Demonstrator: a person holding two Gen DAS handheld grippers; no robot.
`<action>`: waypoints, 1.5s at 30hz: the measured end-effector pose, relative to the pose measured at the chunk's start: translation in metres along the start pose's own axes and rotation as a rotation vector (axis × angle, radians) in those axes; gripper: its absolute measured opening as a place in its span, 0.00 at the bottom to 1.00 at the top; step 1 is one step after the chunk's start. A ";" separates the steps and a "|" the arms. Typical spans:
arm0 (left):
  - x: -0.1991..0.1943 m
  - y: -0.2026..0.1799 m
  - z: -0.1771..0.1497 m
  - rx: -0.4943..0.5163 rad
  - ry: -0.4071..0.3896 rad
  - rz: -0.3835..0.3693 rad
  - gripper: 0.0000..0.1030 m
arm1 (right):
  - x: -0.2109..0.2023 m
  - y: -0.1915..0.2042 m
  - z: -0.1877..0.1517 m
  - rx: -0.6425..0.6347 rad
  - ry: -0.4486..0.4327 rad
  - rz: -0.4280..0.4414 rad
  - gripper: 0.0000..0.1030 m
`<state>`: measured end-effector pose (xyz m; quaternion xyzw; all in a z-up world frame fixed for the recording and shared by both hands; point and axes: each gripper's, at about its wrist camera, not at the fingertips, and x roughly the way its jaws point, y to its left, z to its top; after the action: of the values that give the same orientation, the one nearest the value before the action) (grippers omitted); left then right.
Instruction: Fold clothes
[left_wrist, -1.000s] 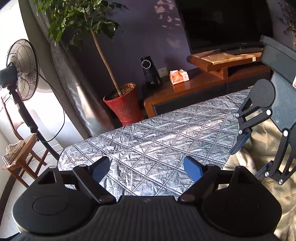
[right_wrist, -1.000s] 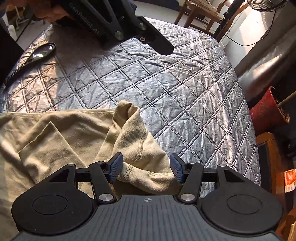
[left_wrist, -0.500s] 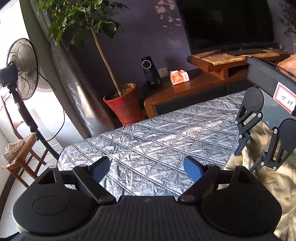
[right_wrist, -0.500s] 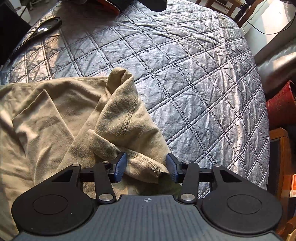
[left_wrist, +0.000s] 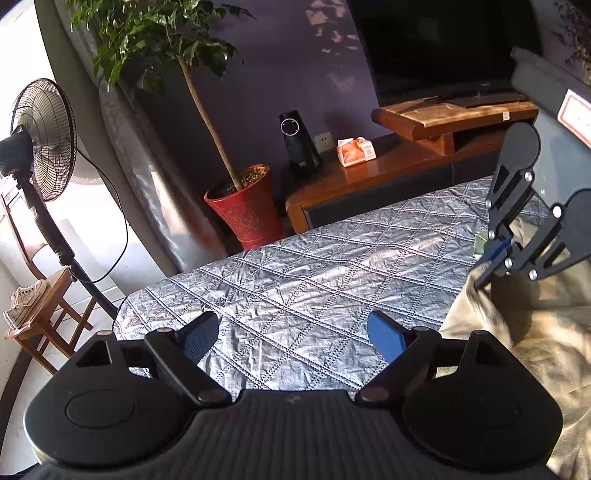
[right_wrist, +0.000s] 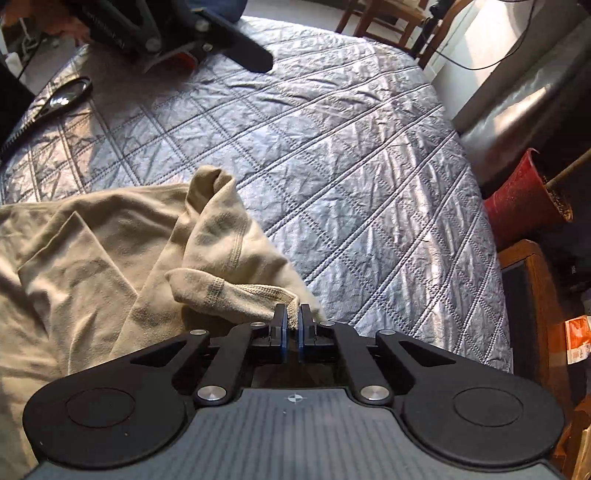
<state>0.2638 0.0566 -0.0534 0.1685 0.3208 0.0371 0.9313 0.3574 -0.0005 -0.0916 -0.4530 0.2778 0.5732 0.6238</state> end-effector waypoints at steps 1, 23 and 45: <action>0.000 0.001 0.000 -0.002 0.001 0.002 0.83 | -0.010 -0.009 0.000 0.045 -0.046 -0.045 0.06; -0.001 0.013 0.000 -0.043 0.008 0.026 0.84 | -0.010 -0.025 -0.040 0.753 -0.267 -0.469 0.81; 0.002 0.023 -0.001 -0.075 0.005 0.036 0.84 | 0.018 0.009 0.006 0.753 -0.293 -0.272 0.54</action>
<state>0.2657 0.0787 -0.0470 0.1392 0.3183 0.0663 0.9353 0.3508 0.0123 -0.1075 -0.1401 0.3140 0.4026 0.8484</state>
